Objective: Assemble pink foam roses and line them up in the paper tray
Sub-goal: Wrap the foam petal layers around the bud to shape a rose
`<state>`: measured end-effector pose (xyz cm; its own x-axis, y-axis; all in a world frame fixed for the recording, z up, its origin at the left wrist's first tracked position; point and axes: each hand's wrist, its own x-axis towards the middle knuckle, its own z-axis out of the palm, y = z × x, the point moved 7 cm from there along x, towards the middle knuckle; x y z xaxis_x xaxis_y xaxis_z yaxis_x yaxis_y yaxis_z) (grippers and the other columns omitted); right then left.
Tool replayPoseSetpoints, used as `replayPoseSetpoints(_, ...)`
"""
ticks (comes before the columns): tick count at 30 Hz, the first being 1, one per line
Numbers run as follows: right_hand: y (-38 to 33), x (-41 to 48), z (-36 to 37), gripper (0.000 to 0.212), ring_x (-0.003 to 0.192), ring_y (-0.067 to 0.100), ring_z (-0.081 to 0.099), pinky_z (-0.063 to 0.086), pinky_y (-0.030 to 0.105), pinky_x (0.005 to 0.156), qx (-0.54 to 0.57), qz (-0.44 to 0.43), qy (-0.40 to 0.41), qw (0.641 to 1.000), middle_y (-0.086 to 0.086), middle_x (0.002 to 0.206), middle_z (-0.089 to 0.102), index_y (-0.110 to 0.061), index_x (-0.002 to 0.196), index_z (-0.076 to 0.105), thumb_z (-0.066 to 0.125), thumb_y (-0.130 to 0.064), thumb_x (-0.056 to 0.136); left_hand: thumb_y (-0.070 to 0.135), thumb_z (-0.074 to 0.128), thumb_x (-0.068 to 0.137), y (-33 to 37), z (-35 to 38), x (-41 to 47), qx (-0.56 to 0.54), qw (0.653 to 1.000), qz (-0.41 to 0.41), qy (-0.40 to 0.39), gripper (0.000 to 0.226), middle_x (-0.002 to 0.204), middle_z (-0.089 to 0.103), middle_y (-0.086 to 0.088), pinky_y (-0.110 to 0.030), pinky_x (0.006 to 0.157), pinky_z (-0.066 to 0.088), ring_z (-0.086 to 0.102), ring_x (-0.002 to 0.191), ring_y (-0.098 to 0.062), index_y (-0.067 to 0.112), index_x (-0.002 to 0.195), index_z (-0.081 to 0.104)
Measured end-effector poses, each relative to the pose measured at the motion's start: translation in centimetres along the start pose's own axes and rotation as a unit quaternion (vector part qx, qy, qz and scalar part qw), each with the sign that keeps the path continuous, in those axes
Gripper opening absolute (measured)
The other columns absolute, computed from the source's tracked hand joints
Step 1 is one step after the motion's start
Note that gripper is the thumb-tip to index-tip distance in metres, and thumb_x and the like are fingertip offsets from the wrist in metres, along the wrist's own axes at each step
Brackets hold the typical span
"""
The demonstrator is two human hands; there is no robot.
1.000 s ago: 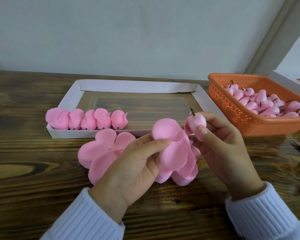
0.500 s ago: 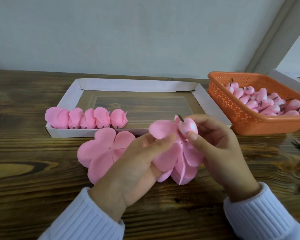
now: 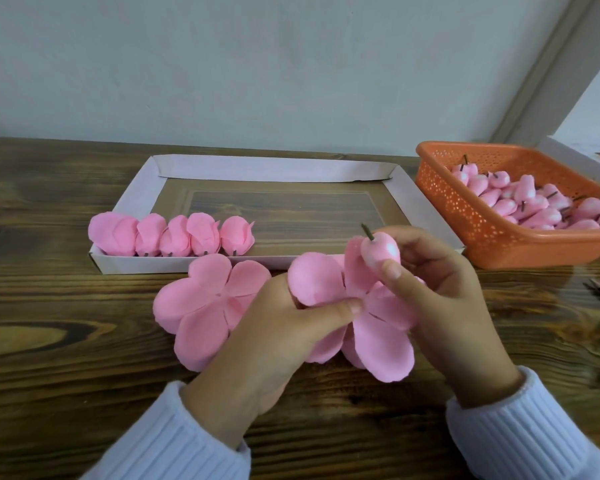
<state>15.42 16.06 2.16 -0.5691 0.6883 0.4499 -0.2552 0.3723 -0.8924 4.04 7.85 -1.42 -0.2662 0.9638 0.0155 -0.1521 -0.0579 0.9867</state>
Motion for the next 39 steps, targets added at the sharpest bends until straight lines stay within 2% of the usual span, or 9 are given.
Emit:
replayPoseSetpoints(6,-0.7,-0.5,-2.0,0.016,0.085,0.011,0.066,0.051,0.023,0.073,-0.033,-0.07,0.161,0.984,-0.006,0.092,0.071,-0.021,0.1,0.07,0.063,-0.029,0.089,0.009,0.062,0.091,-0.2,-1.0,-0.1,-0.027,0.997,-0.023,0.066,0.008,0.069,0.069,0.001,-0.026,0.062,0.05,0.065,0.067,-0.013,0.009,0.088,0.069)
replayPoseSetpoints(9,-2.0,-1.3,-2.0,0.019,0.081,0.008,0.062,0.048,0.022,0.075,-0.112,-0.158,0.204,0.96,-0.007,0.09,0.068,-0.01,0.104,0.066,0.058,-0.025,0.095,0.013,0.061,0.093,-0.1,-1.4,-0.1,-0.018,0.996,-0.014,0.09,0.014,0.066,0.069,0.018,-0.012,0.061,0.053,0.065,0.066,0.005,0.022,0.084,0.064)
replayPoseSetpoints(14,-3.4,-2.4,-0.5,0.017,0.08,0.008,0.061,0.047,0.022,0.072,-0.198,-0.24,0.164,0.936,-0.014,0.094,0.062,-0.018,0.107,0.057,0.062,-0.025,0.092,0.009,0.058,0.092,-0.3,-2.5,0.0,-0.015,0.984,-0.011,0.176,0.026,0.057,0.063,0.011,-0.029,0.064,0.051,0.062,0.058,-0.002,0.019,0.07,0.068)
replayPoseSetpoints(20,-2.7,-1.8,1.3,0.022,0.083,0.011,0.064,0.046,0.019,0.075,-0.318,-0.186,0.056,0.928,-0.003,0.089,0.068,-0.009,0.094,0.067,0.067,-0.029,0.084,0.022,0.057,0.084,0.5,-2.3,0.1,-0.018,0.987,0.035,0.153,0.03,0.079,0.058,-0.021,-0.045,0.075,0.048,0.056,0.074,-0.026,-0.007,0.088,0.061)
replayPoseSetpoints(22,-2.5,-1.6,1.6,0.023,0.082,0.015,0.064,0.048,0.023,0.074,-0.336,-0.178,0.041,0.924,0.001,0.088,0.068,-0.007,0.094,0.068,0.067,-0.027,0.083,0.019,0.058,0.088,0.4,-2.3,0.1,-0.03,0.986,0.032,0.163,0.021,0.082,0.061,-0.023,-0.054,0.082,0.05,0.06,0.08,-0.033,0.0,0.084,0.067)
replayPoseSetpoints(26,-2.2,-1.5,1.8,0.022,0.082,0.018,0.063,0.049,0.026,0.072,-0.338,-0.169,0.027,0.925,0.003,0.088,0.067,-0.01,0.096,0.068,0.069,-0.027,0.082,0.008,0.048,0.099,-0.2,-2.3,0.0,-0.015,0.988,0.008,0.156,0.034,0.082,0.073,-0.006,-0.052,0.089,0.053,0.068,0.088,-0.024,0.02,0.082,0.075)
replayPoseSetpoints(33,-1.9,-1.4,1.9,0.02,0.082,0.012,0.061,0.044,0.016,0.074,-0.344,-0.154,0.015,0.926,-0.003,0.088,0.065,-0.013,0.095,0.068,0.07,-0.028,0.082,0.004,0.041,0.1,0.8,-1.1,-0.1,0.049,0.995,0.029,0.085,0.058,0.058,0.063,0.017,-0.01,0.056,0.044,0.06,0.059,0.004,0.035,0.063,0.072)
replayPoseSetpoints(37,-1.9,-1.4,2.2,0.019,0.08,0.01,0.059,0.042,0.015,0.074,-0.354,-0.151,-0.003,0.923,-0.005,0.087,0.064,-0.012,0.093,0.07,0.071,-0.027,0.081,0.003,0.046,0.098,0.9,-0.6,-0.2,0.03,0.997,0.03,0.059,0.058,0.048,0.059,0.011,-0.013,0.05,0.043,0.056,0.048,0.0,0.029,0.051,0.067)
replayPoseSetpoints(39,-1.9,-1.4,2.3,0.019,0.082,0.011,0.059,0.042,0.014,0.076,-0.361,-0.148,-0.001,0.921,-0.004,0.088,0.064,-0.011,0.094,0.071,0.074,-0.023,0.079,0.01,0.054,0.085,0.9,-0.4,-0.1,-0.007,0.998,0.031,0.047,0.038,0.05,0.058,0.008,-0.019,0.052,0.044,0.056,0.051,-0.005,0.025,0.053,0.067)
